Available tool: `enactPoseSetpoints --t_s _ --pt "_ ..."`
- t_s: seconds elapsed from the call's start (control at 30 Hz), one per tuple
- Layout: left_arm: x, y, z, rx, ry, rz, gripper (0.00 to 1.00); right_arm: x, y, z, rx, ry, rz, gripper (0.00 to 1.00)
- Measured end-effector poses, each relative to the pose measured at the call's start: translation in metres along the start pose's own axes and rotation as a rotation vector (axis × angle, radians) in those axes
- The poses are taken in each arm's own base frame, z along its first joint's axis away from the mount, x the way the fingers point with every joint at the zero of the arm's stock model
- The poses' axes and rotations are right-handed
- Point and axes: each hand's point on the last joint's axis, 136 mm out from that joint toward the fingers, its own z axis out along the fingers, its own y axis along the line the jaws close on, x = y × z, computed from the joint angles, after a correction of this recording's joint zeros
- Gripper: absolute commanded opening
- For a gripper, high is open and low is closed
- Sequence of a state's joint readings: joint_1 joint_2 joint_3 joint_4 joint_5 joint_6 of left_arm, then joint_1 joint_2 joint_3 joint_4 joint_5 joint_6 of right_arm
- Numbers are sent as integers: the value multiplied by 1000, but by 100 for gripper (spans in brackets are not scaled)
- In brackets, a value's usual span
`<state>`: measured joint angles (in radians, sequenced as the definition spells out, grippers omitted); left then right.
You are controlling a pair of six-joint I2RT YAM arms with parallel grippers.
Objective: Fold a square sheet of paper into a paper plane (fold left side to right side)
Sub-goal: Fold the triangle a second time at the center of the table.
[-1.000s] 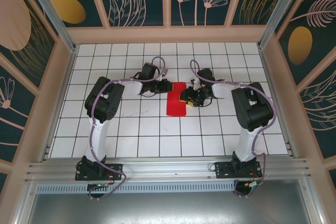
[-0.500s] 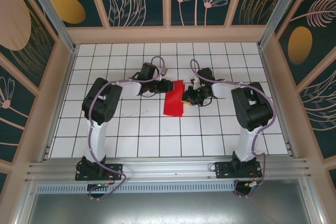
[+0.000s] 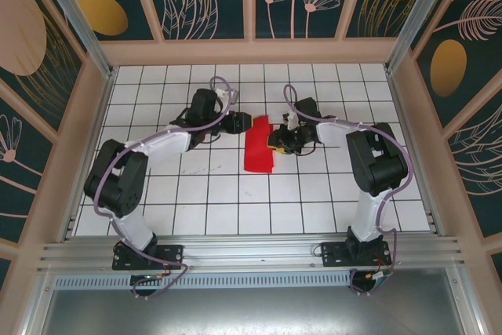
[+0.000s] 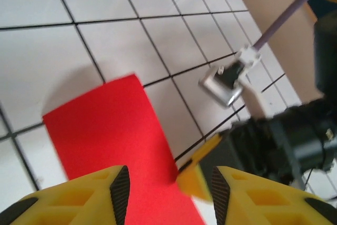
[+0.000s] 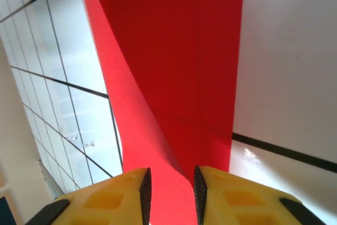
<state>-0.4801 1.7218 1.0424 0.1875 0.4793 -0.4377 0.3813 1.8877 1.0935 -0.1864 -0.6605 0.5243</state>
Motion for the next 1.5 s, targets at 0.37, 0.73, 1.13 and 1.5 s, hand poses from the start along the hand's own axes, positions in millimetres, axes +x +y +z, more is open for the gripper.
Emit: enactPoseSetpoints --t_s 0.37,0.73,1.13,1.5 --pt "50 -55 -36 -26 -18 260 64 -12 18 -4 -51 -20 -19 25" --pt "126 -80 3 -137 145 458 76 -14 28 -6 -82 -11 15 12" --pt "134 -51 45 -357 186 518 84 -16 38 -9 -94 -8 7 12" --pt "132 -41 51 -461 185 565 55 -16 40 -9 -90 -3 5 12"
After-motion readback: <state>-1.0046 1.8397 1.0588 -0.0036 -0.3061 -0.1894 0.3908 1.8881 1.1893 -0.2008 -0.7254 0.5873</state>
